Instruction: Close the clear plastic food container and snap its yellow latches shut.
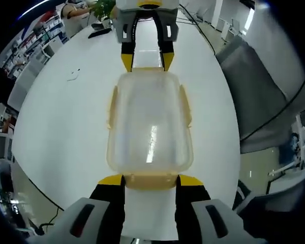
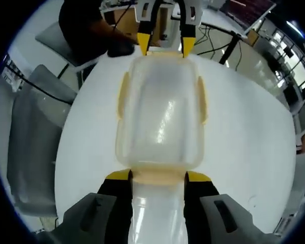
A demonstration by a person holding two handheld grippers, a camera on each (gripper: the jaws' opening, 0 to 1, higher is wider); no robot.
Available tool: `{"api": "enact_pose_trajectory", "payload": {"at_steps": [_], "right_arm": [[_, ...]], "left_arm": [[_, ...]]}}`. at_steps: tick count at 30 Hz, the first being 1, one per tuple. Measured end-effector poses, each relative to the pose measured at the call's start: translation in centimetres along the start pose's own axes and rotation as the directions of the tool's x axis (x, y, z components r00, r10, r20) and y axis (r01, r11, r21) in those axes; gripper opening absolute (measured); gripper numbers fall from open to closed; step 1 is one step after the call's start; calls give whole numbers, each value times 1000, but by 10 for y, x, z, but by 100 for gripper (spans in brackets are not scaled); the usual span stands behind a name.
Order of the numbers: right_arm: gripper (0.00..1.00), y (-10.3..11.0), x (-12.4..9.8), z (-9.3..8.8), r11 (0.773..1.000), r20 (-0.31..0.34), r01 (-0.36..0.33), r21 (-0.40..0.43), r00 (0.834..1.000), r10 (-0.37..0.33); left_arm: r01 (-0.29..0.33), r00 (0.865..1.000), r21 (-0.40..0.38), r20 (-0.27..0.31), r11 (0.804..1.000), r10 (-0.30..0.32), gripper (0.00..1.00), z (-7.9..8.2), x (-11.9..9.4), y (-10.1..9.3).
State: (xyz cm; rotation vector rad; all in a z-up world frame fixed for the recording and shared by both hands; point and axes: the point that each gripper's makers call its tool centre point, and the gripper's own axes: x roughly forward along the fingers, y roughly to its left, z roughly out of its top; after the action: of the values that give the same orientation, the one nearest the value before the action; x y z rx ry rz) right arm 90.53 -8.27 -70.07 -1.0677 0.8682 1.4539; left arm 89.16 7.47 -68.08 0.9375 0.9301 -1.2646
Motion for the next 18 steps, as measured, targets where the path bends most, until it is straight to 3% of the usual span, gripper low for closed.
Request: {"api": "enact_pose_trajectory", "payload": {"at_steps": [10, 18], "right_arm": [[35, 9, -26, -17, 1000, -4, 4, -4, 1000, -4], [35, 13, -38, -40, 1000, -25, -2, -5, 1000, 1]], "left_arm": [[-20, 1000, 6, 6, 1000, 20, 32, 34, -11, -5], [-29, 999, 6, 26, 1000, 29, 32, 60, -6, -9]]}}
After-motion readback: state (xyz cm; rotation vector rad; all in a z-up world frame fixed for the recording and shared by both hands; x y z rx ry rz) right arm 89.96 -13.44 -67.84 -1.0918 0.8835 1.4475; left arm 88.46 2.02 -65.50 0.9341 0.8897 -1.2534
